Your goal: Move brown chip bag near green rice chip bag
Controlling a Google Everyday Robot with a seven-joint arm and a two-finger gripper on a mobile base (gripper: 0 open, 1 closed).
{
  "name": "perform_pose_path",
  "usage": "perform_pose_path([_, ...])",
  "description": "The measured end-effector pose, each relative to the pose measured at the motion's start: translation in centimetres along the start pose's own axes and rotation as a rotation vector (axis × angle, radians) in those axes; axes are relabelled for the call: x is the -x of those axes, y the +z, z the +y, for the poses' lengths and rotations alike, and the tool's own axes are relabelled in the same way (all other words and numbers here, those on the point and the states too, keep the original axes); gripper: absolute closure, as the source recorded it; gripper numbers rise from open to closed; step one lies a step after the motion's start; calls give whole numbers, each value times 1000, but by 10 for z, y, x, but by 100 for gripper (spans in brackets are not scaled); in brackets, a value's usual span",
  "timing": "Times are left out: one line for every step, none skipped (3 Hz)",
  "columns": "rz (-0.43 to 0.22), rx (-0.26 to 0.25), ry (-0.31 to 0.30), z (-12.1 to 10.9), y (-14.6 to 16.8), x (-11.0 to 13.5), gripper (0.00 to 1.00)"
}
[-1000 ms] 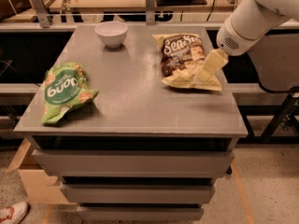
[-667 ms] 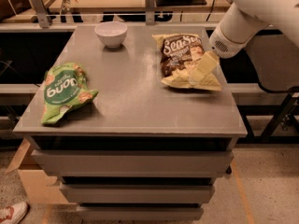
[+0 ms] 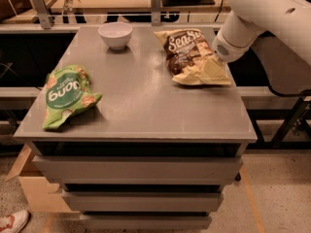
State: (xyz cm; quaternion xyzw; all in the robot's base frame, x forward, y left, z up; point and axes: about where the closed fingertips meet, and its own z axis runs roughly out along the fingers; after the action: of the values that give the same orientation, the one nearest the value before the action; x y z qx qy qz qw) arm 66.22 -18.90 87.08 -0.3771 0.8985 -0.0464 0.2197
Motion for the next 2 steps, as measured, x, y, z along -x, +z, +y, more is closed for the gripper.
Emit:
perform_pose_path([-23,-7,-16,5,-7,9,64])
perform_pose_path([-86,-20,-67,16,-28,27,88])
